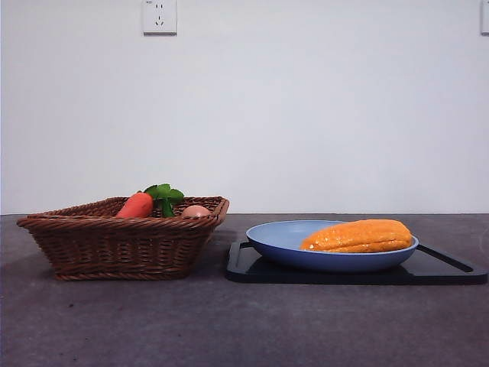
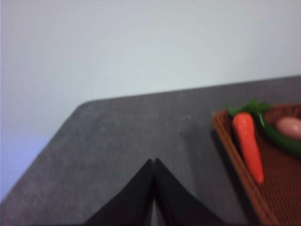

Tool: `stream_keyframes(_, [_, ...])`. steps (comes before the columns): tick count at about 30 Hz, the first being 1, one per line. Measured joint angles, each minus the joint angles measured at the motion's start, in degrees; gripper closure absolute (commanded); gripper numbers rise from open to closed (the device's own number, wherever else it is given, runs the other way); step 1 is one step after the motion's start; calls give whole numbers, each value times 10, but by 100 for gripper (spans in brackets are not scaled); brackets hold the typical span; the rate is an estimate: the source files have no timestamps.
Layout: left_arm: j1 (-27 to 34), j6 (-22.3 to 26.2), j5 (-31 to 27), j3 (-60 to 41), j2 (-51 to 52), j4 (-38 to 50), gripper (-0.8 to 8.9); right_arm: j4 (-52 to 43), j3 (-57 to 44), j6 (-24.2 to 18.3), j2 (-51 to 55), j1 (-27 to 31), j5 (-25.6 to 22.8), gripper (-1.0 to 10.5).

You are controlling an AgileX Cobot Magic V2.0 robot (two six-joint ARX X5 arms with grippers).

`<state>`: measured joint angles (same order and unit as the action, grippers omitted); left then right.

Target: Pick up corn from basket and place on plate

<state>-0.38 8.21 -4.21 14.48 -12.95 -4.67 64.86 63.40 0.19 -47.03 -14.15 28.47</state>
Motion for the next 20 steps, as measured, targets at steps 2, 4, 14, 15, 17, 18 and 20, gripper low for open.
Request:
stream_keyframes(2, [0, 0, 0, -26, 17, 1, 810, 0, 0, 0, 0, 0, 0, 945])
stream_keyframes(4, [0, -1, 0, -52, 36, 1, 810, 0, 0, 0, 0, 0, 0, 945])
stream_keyframes(14, [0, -17, 0, -120, 99, -4, 810, 0, 0, 0, 0, 0, 0, 945])
stream_keyframes(15, [0, -20, 0, -125, 105, -11, 810, 0, 0, 0, 0, 0, 0, 945])
stream_keyframes(17, [0, -24, 0, -126, 113, -28, 810, 0, 0, 0, 0, 0, 0, 945])
stream_keyframes(18, [0, -26, 0, -127, 118, -29, 810, 0, 0, 0, 0, 0, 0, 945])
stream_keyframes(20, [0, -29, 0, -127, 126, -28, 810, 0, 0, 0, 0, 0, 0, 945])
